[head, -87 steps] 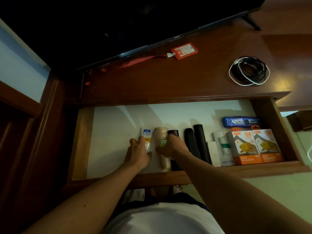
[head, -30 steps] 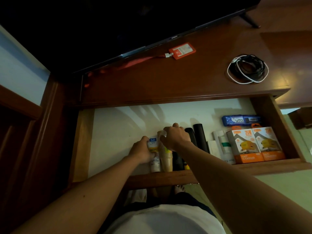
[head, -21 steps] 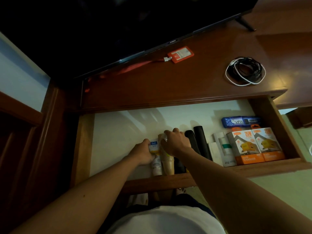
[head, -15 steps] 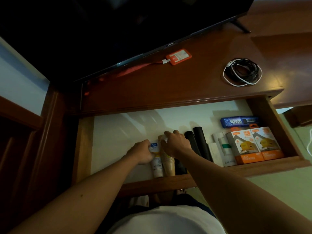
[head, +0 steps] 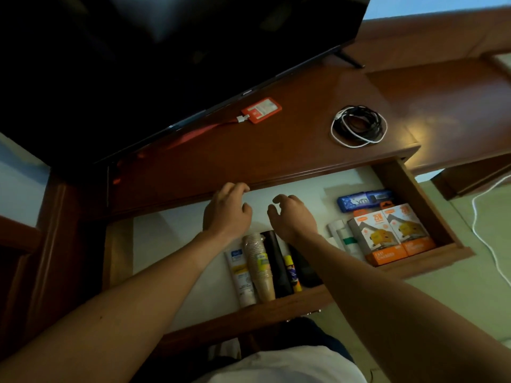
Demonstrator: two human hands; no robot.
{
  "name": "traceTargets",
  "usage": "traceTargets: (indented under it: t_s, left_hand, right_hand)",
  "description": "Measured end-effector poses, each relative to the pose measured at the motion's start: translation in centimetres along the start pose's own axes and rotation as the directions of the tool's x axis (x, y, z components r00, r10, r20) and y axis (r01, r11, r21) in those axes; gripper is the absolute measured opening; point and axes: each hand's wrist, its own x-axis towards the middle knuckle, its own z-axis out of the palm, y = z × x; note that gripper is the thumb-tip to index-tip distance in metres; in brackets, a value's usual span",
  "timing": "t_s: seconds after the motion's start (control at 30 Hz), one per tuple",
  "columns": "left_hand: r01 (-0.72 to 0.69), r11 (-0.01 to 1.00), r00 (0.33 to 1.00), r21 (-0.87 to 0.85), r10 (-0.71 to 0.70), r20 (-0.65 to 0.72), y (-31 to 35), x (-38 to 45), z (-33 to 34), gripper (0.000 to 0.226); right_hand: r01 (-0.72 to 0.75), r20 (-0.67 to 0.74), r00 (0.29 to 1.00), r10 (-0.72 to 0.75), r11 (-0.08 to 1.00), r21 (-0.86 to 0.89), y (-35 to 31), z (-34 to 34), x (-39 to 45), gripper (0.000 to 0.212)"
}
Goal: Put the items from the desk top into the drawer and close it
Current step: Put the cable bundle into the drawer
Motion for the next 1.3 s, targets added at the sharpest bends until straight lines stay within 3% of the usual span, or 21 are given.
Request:
traceTargets:
  t_s: [0.27,0.47,0.6,0.77,1.0,1.3]
  left_hand:
    - [-0.049,0.997,0.999,0.061,0.050,-0.013,5.2,6.8,0.8,0.044]
    - [0.019,0.972,0.992,0.234,-0.047,0.117,7.2,10.9,4.1,0.064]
    - [-0.034,0.928,0.988,0.372,-0.024,0.151,8.6,13.1,5.9,0.070]
    - [0.092,0.890,0.987,0.446,-0.141,0.079,8.5,15.1,7.5,0.074]
    - [0.162,0.870,0.982,0.466,-0.189,0.012,7.1,15.2,8.5,0.078]
    - [0.170,0.868,0.984,0.467,-0.176,-0.030,6.9,15.1,8.5,0.077]
  right_hand:
    - [-0.008,-0.239,0.970,0.037,0.993,0.119,4.1,-7.1,4.3,0.022]
    - [-0.130,-0.343,0.917,0.201,0.967,0.221,8.4,-12.5,8.8,0.018]
    - [-0.204,-0.371,0.881,0.294,0.943,0.263,11.2,-14.4,11.7,0.032]
    - [-0.314,-0.462,0.799,0.384,0.923,0.224,13.7,-16.4,15.4,0.042]
    - [-0.485,-0.267,0.815,0.514,0.858,0.171,15.1,-18.9,21.2,0.070]
    - [-0.386,-0.201,0.903,0.380,0.923,0.014,15.0,-18.5,23.0,0.058]
